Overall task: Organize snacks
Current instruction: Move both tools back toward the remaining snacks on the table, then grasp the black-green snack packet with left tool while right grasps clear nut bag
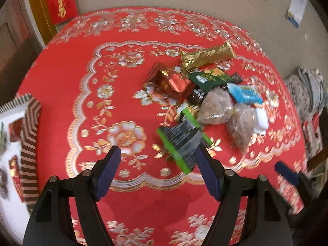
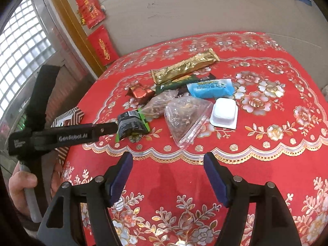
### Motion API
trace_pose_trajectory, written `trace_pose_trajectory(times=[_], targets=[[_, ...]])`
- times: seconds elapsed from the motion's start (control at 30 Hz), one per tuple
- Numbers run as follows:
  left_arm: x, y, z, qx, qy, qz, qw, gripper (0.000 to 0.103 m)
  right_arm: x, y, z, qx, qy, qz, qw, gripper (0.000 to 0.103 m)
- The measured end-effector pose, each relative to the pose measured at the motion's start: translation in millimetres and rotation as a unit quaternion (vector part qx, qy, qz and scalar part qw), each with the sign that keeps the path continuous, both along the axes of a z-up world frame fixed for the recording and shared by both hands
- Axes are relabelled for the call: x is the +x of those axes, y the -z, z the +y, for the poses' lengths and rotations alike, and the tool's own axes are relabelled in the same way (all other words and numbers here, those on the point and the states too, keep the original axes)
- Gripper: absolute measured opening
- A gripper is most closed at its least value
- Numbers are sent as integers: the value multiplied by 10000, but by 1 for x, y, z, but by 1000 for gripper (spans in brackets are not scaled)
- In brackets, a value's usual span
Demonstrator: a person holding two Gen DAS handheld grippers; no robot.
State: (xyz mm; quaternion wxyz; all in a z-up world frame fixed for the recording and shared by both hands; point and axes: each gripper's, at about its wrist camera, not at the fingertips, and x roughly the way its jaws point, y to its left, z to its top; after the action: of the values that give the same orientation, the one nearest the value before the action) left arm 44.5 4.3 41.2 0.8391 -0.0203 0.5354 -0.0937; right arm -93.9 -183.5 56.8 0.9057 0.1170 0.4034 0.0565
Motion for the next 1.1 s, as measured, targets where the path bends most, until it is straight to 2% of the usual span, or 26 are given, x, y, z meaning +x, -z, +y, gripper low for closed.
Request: trace_pose_trajectory(times=[0.2, 0.43, 0.7, 0.9, 1.1], targets=[[12, 12, -11, -315, -318, 280, 9986, 75, 4, 1, 2, 5, -49, 21, 10000, 74], [24, 22, -22, -420, -521, 371, 9971, 75, 19, -2, 0, -170, -35, 2, 9998, 76], [26, 22, -29, -248, -473, 275, 9982, 77, 41, -3, -2, -541, -87, 61, 9985, 76], [26, 23, -33, -89, -443, 224, 9987, 77, 45, -3, -13, -461, -22, 54, 9989, 77], [24, 24, -35, 14, -405, 84, 9991, 75, 57, -4, -9, -785, -284, -2, 9965, 77]])
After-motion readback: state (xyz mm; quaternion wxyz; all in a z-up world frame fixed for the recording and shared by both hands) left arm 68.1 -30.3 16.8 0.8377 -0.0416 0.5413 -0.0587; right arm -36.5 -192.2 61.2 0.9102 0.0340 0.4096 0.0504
